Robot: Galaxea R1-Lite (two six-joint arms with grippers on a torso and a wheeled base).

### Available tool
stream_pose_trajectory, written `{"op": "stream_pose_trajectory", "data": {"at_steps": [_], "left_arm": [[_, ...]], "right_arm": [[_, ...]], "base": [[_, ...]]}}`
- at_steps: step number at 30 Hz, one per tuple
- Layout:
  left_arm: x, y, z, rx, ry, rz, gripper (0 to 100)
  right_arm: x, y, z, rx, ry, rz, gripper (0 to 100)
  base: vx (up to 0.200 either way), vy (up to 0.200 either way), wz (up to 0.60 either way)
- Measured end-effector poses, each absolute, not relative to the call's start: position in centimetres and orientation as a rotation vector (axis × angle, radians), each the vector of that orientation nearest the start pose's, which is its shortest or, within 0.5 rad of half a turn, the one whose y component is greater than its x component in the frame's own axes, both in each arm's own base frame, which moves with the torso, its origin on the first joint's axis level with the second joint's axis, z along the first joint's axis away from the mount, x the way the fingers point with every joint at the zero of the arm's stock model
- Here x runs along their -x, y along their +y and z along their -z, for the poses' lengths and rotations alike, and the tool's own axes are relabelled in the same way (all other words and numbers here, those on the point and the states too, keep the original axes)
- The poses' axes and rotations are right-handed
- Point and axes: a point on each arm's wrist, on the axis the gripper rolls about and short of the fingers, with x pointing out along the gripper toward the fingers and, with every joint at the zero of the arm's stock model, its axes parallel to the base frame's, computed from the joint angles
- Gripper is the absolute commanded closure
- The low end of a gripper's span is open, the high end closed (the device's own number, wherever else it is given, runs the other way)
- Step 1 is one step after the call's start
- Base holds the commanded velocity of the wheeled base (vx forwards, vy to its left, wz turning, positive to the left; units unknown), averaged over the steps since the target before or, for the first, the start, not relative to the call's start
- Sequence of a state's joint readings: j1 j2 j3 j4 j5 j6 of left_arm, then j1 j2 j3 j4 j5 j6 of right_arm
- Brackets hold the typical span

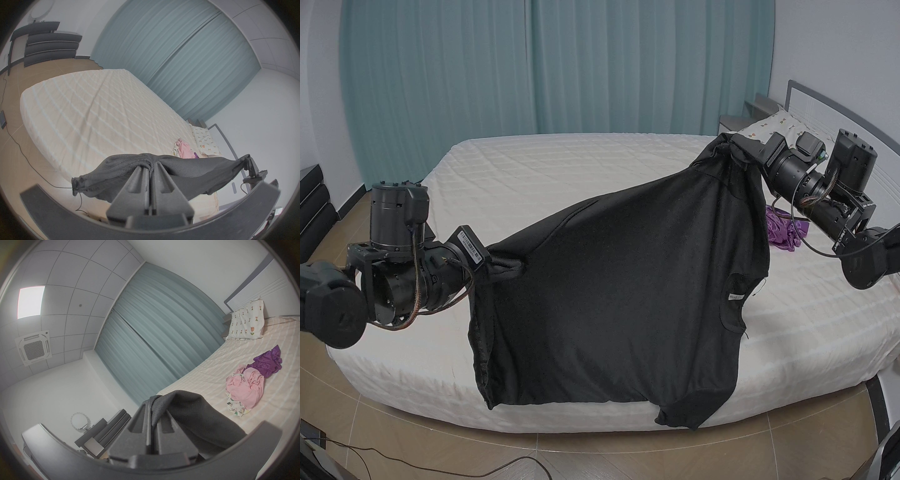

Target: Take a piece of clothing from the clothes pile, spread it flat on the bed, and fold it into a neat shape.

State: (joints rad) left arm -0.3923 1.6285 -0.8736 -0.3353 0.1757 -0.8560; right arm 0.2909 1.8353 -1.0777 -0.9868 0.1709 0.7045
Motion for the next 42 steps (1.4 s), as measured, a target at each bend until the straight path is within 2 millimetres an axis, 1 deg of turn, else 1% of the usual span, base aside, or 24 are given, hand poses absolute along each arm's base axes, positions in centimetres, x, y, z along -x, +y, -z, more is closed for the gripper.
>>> {"op": "stream_pose_trajectory", "data": {"at_steps": [11,17,27,28,36,42], "left_arm": [[-31.2,-10.5,-17.0,0.724,0.511,-0.036,100],[-33.7,-10.4,-15.2,0.734,0.534,-0.079,100],[-37.2,-10.3,-12.0,0.766,0.522,-0.112,100],[-37.5,-10.3,-11.7,0.767,0.521,-0.113,0],[-40.0,-10.4,-8.4,0.762,0.540,-0.143,0],[-41.9,-10.1,-6.5,0.756,0.537,-0.183,0]], "right_arm": [[-35.8,11.7,-22.0,-0.703,-0.012,-0.496,100],[-36.8,12.3,-20.2,-0.701,0.024,-0.486,100],[-38.8,13.4,-16.7,-0.702,0.066,-0.434,100],[-39.0,13.6,-16.3,-0.702,0.069,-0.429,0],[-41.0,14.7,-12.6,-0.698,0.124,-0.385,0],[-43.2,15.5,-9.3,-0.685,0.131,-0.255,0]], "base": [[0.200,0.000,0.00],[0.200,0.000,0.00],[0.000,0.000,0.00],[0.000,0.000,0.00],[0.000,0.000,0.00],[0.000,0.000,0.00]]}}
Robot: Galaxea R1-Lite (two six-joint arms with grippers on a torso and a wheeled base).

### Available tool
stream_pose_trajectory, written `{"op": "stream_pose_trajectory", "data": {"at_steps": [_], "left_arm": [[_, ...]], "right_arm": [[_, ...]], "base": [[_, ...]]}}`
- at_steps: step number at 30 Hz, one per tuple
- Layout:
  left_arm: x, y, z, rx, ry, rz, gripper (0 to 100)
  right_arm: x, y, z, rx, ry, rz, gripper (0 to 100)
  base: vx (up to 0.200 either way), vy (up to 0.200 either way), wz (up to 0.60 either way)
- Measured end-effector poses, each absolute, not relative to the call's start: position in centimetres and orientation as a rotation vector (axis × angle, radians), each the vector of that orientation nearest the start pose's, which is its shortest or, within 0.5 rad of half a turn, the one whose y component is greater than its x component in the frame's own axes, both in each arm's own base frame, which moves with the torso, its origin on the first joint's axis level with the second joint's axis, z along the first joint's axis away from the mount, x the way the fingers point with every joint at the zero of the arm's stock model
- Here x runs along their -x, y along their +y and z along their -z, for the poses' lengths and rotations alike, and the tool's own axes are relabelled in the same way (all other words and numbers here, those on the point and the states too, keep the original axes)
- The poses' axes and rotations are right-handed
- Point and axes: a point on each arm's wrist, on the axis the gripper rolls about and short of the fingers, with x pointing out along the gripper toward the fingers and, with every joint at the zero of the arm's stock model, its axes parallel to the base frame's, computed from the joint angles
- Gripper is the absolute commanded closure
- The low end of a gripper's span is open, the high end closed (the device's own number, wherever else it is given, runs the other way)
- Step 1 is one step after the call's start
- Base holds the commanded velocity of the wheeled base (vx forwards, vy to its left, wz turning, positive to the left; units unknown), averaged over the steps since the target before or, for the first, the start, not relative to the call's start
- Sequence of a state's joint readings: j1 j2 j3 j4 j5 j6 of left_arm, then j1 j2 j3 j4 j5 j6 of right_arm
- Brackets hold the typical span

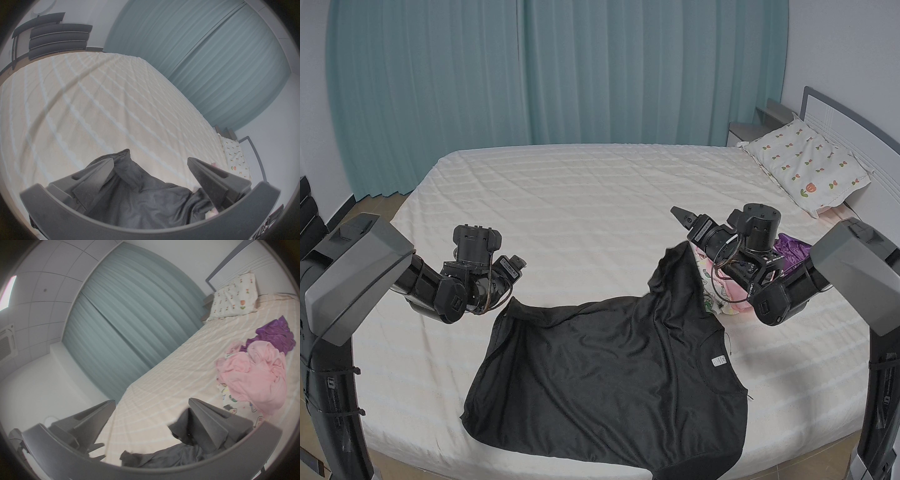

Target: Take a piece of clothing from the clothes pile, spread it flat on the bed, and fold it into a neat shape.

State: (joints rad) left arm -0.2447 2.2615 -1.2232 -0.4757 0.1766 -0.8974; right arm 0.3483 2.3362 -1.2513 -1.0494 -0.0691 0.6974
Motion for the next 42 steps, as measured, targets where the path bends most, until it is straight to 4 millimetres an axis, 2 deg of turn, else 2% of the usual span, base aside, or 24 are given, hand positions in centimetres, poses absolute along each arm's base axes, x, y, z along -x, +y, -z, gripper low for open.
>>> {"op": "stream_pose_trajectory", "data": {"at_steps": [5,9,19,27,28,29,36,42], "left_arm": [[-42.8,-9.3,-5.3,0.754,0.537,-0.216,0],[-43.1,-8.8,-4.9,0.751,0.542,-0.228,0],[-43.9,-8.2,-3.5,0.653,0.584,-0.182,0],[-46.1,-8.4,-1.1,0.596,0.601,-0.159,0],[-46.3,-8.5,-0.8,0.591,0.612,-0.162,100],[-46.5,-8.6,0.0,0.582,0.636,-0.169,100],[-47.0,-8.6,1.7,0.564,0.663,-0.177,100],[-48.0,-6.9,1.2,0.578,0.617,-0.220,100]], "right_arm": [[-44.0,15.0,-6.3,-0.639,0.237,-0.172,0],[-43.7,14.0,-4.9,-0.625,0.280,-0.134,0],[-39.7,11.1,-2.6,-0.598,0.432,-0.070,0],[-37.0,9.2,-1.9,-0.615,0.442,-0.064,0],[-36.8,9.1,-1.8,-0.615,0.447,-0.062,0],[-36.5,8.9,-1.7,-0.616,0.455,-0.060,0],[-36.3,8.3,-1.5,-0.619,0.463,-0.044,0],[-36.2,8.2,-1.5,-0.623,0.463,-0.042,0]], "base": [[0.000,0.000,0.00],[0.000,0.000,0.00],[0.000,0.000,0.00],[0.000,0.000,0.00],[0.000,0.000,0.00],[0.000,0.000,0.00],[0.000,0.000,0.00],[0.000,0.000,0.00]]}}
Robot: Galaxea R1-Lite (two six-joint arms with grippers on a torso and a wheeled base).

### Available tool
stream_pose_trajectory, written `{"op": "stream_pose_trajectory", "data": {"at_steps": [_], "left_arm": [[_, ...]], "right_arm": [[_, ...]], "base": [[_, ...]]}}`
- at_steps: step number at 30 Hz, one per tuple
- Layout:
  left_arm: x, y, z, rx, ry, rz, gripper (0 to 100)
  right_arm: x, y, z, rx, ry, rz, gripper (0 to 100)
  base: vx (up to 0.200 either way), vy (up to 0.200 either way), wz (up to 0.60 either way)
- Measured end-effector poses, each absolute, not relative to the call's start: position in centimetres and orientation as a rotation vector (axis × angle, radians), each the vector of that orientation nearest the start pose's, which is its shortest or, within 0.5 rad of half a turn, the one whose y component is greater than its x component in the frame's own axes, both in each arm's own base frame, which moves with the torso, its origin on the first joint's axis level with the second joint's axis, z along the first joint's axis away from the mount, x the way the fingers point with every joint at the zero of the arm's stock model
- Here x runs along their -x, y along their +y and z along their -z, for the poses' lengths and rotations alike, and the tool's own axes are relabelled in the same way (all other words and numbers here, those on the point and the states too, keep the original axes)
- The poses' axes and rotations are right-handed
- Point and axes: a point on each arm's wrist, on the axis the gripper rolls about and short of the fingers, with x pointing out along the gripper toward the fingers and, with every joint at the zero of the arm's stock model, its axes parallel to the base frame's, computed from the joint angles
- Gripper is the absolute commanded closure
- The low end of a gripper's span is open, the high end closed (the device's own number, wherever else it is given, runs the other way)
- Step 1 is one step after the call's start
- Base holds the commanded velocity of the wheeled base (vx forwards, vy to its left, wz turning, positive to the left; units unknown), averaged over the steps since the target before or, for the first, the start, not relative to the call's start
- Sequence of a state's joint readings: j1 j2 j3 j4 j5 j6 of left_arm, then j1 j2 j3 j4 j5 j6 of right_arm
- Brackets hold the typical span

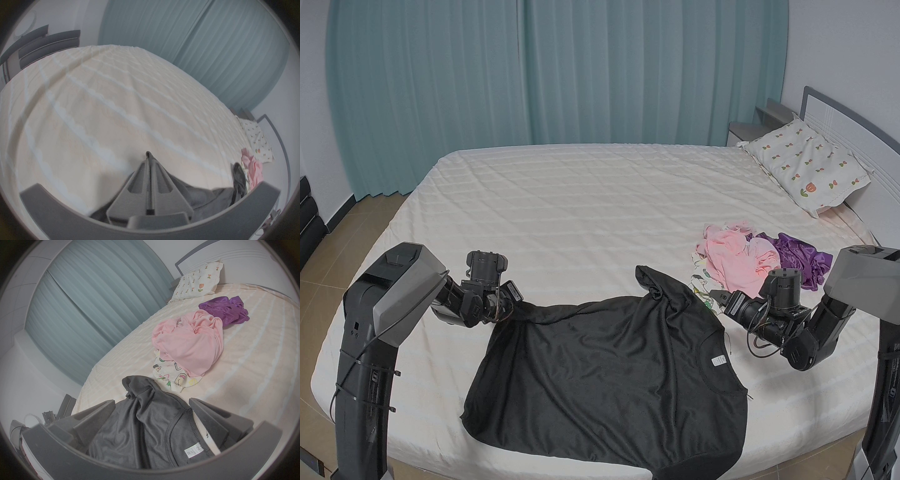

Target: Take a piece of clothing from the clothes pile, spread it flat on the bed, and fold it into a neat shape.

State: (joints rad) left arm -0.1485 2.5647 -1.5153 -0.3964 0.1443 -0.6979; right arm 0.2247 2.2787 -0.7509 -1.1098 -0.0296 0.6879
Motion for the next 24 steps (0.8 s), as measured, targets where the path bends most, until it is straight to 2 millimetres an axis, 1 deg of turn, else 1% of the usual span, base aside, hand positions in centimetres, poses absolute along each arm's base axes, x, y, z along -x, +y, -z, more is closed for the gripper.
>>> {"op": "stream_pose_trajectory", "data": {"at_steps": [2,5,9,13,21,22,24], "left_arm": [[-48.5,-5.9,0.8,0.585,0.590,-0.244,100],[-49.3,-3.9,-0.2,0.602,0.541,-0.278,100],[-50.0,-1.9,-0.8,0.617,0.504,-0.307,100],[-50.5,-0.6,-0.6,0.627,0.487,-0.326,100],[-51.0,1.4,0.6,0.635,0.487,-0.368,100],[-51.0,1.5,0.7,0.635,0.491,-0.373,0],[-51.0,1.9,0.8,0.637,0.495,-0.382,0]], "right_arm": [[-36.3,8.2,-1.5,-0.623,0.463,-0.042,0],[-36.3,8.2,-1.6,-0.624,0.458,-0.044,0],[-36.4,8.3,-1.7,-0.635,0.455,-0.043,0],[-36.6,8.3,-1.8,-0.649,0.448,-0.043,0],[-36.7,8.3,-2.0,-0.655,0.418,-0.055,0],[-36.7,8.4,-2.0,-0.655,0.419,-0.055,0],[-36.7,8.4,-2.0,-0.655,0.420,-0.055,0]], "base": [[0.000,0.000,0.00],[0.000,0.000,0.00],[0.000,0.000,0.00],[0.000,0.000,0.00],[0.000,0.000,0.00],[0.000,0.000,0.00],[0.000,0.000,0.00]]}}
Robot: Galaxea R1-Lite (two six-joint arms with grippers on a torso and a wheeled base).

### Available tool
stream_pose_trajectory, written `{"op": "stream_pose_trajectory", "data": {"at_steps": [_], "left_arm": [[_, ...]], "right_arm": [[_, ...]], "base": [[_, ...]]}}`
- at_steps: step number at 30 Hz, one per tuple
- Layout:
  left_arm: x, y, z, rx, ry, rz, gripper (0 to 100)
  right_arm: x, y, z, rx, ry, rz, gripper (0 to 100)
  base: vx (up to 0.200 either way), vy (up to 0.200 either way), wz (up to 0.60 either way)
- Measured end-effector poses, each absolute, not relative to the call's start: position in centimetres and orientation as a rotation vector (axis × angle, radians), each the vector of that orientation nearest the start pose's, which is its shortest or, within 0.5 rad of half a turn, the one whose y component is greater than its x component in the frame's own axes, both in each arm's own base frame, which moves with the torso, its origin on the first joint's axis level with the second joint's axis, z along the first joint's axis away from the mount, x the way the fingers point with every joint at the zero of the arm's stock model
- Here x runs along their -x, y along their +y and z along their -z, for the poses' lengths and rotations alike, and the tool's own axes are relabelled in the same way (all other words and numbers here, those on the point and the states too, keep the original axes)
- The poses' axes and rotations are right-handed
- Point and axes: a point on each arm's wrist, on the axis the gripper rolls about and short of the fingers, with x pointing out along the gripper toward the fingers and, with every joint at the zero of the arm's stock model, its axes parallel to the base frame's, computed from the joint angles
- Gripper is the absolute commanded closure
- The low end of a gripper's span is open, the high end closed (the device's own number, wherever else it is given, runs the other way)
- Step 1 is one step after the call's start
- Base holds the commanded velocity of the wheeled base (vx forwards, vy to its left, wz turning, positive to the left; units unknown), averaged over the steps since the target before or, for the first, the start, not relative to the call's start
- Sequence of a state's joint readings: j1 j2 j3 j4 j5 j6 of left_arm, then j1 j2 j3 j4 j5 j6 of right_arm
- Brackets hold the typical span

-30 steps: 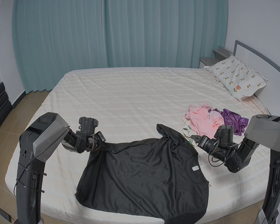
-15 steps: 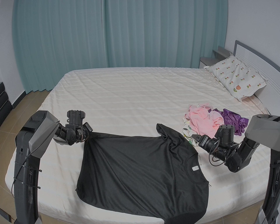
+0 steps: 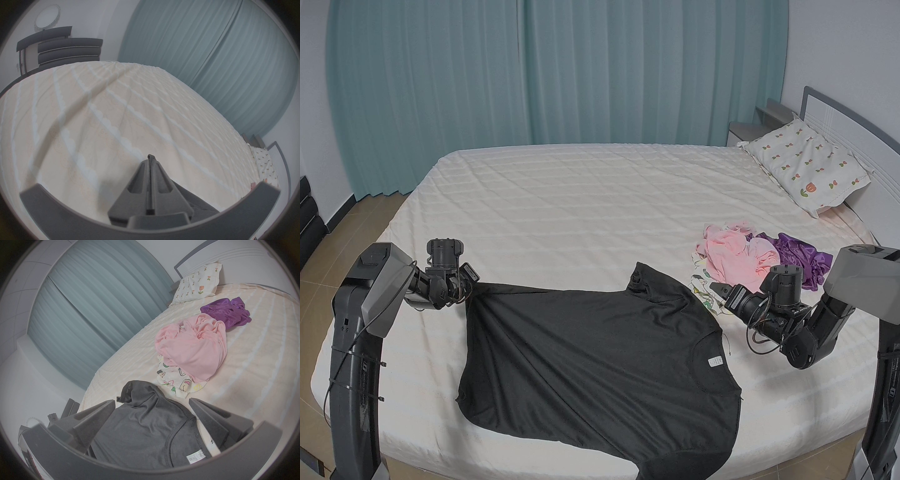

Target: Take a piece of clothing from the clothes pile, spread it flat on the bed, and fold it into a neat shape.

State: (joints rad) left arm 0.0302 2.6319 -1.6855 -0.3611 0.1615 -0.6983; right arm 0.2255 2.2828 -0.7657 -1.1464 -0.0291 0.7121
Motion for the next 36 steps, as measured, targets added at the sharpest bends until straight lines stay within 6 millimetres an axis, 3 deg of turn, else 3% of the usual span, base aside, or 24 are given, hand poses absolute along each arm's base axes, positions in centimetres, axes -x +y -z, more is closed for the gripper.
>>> {"op": "stream_pose_trajectory", "data": {"at_steps": [9,16,26,36], "left_arm": [[-50.3,2.6,0.6,0.642,0.540,-0.407,0],[-47.7,2.5,-0.8,0.672,0.606,-0.354,0],[-39.5,1.5,-1.3,0.721,0.783,-0.233,0],[-30.1,0.5,0.4,0.650,0.913,-0.140,0]], "right_arm": [[-36.3,8.2,-1.8,-0.652,0.433,-0.049,0],[-35.3,8.0,-2.0,-0.652,0.451,-0.053,0],[-32.8,7.5,-2.5,-0.670,0.482,-0.059,0],[-30.2,7.0,-2.3,-0.678,0.502,-0.058,0]], "base": [[0.000,0.000,0.00],[0.000,0.000,0.00],[0.000,0.000,0.00],[0.000,0.000,0.00]]}}
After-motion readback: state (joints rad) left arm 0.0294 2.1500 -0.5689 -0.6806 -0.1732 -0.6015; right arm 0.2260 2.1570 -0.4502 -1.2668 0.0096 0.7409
